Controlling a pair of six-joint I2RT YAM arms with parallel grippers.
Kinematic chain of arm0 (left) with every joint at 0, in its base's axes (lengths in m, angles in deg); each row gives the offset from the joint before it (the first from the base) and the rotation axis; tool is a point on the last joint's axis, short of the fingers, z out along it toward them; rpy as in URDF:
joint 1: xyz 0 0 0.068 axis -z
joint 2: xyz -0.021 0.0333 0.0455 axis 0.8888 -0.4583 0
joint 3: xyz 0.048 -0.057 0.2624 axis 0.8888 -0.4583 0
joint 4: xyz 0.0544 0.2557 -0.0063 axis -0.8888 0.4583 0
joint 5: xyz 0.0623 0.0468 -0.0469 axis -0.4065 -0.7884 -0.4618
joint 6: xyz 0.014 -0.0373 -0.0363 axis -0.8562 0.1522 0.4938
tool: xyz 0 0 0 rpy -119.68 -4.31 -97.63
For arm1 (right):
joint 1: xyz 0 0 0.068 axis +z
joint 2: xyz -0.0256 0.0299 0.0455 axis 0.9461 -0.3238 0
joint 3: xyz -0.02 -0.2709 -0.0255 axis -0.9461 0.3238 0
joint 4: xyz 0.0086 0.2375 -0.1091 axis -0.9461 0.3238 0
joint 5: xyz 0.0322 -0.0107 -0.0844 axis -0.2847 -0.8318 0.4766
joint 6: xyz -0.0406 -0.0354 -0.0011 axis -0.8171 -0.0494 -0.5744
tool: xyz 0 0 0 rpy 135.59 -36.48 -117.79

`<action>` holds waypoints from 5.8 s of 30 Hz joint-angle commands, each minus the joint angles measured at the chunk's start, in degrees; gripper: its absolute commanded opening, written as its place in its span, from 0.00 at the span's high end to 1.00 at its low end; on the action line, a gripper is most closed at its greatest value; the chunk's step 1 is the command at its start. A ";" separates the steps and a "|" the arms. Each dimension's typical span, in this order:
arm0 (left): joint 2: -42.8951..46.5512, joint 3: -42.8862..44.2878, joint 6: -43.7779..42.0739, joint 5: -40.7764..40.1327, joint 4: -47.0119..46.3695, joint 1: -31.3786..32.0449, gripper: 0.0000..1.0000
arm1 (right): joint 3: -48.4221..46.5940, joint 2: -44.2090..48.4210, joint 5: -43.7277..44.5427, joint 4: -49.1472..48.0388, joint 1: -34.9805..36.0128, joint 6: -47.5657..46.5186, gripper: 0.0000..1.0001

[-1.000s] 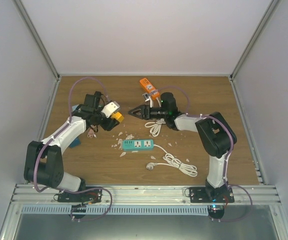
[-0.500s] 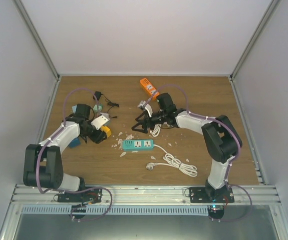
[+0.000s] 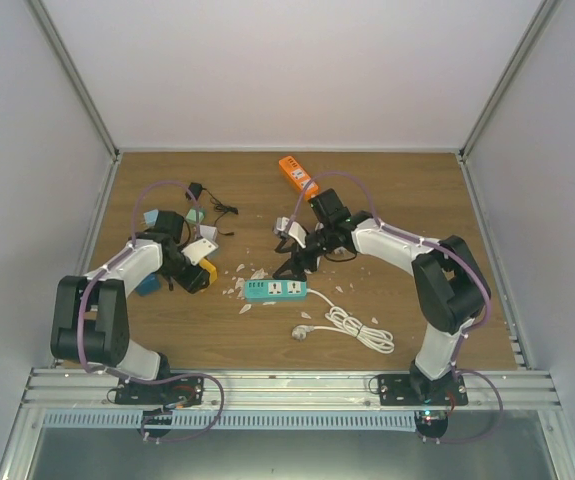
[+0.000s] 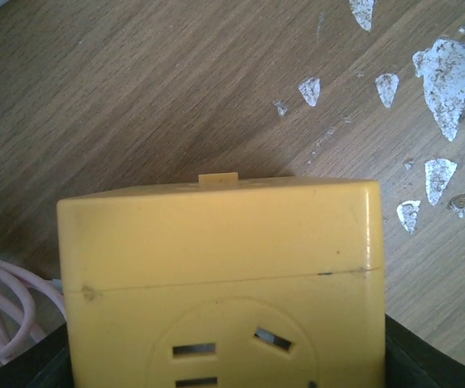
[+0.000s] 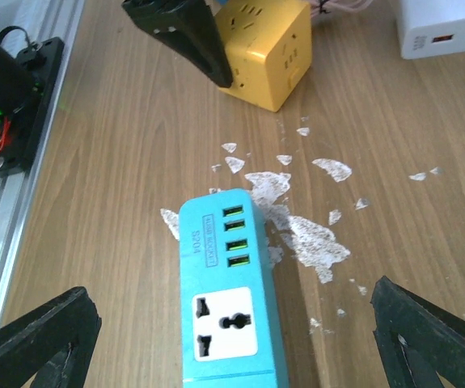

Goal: Pull the plug off the socket

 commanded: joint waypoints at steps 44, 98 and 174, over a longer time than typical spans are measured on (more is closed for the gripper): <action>15.58 10.50 9.46 10.62 3.68 -0.38 0.01 | -2.13 -3.25 22.16 8.53 11.78 -17.86 0.08; 10.88 11.80 8.31 15.38 1.98 0.02 0.01 | 10.51 -1.16 26.91 8.11 -42.65 -27.10 0.71; 14.19 9.49 13.42 23.12 -8.82 -19.15 0.01 | 19.56 36.67 6.33 0.28 -44.39 2.74 0.00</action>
